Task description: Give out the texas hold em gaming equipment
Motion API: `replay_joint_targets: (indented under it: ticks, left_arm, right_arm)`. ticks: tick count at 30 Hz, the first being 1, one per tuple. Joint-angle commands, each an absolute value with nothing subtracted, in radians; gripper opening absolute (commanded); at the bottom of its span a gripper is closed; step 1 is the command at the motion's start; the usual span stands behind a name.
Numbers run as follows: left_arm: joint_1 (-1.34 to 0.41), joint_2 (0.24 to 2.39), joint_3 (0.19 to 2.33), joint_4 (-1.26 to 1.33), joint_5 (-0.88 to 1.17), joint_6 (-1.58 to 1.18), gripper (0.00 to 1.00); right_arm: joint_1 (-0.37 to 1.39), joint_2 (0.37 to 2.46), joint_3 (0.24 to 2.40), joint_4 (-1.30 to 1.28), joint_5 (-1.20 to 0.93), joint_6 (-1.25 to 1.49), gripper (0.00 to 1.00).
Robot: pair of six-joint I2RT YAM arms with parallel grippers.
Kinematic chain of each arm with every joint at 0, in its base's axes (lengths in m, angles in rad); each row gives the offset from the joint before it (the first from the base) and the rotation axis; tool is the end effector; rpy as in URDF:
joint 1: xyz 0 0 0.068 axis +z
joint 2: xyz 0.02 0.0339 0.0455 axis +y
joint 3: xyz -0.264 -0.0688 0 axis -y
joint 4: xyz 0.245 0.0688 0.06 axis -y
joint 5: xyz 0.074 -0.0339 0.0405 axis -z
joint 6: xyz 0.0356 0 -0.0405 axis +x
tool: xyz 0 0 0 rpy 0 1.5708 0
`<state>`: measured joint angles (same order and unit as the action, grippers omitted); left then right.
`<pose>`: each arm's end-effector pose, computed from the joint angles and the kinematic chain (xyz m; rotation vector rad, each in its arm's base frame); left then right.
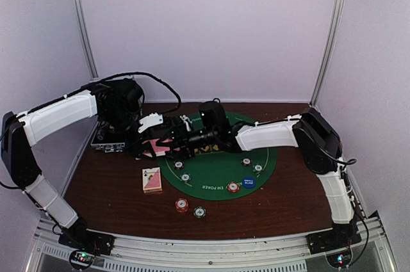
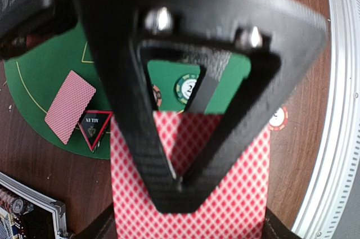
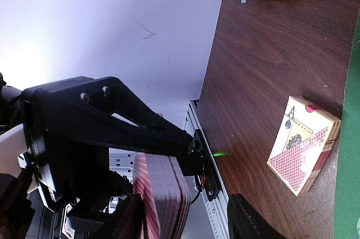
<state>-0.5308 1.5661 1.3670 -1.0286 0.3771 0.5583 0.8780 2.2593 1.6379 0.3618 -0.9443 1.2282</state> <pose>0.2580 -0.1666 0.2870 1.5022 2.3049 -0.5181 0.3058 0.4136 0.1992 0.4584 -2.2716 -1.9866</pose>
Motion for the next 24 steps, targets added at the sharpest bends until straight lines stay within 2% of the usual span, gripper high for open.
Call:
replay_joint_targets:
  ticks: [1, 7, 12, 21, 24]
  left_arm:
    - [-0.526, 1.552, 1.383, -1.002, 0.400, 0.558, 0.17]
    - [-0.526, 1.550, 1.379, -1.002, 0.398, 0.558, 0.16]
    - [-0.526, 1.552, 1.376, -1.002, 0.399, 0.558, 0.16]
    - [-0.526, 1.552, 1.370, -1.002, 0.393, 0.561, 0.16]
    - [-0.526, 1.550, 1.366, -1.002, 0.389, 0.562, 0.15]
  right_arm:
    - [0.860, 2.198, 1.597, 0.203, -0.947, 1.126, 0.53]
    - [0.853, 2.160, 1.582, 0.168, -0.952, 1.098, 0.48]
    - [0.850, 2.119, 1.547, 0.261, -0.959, 1.164, 0.38]
    - [0.822, 2.067, 1.470, 0.387, -0.963, 1.270, 0.06]
    - [0.807, 2.045, 1.442, 0.386, -0.964, 1.271, 0.00]
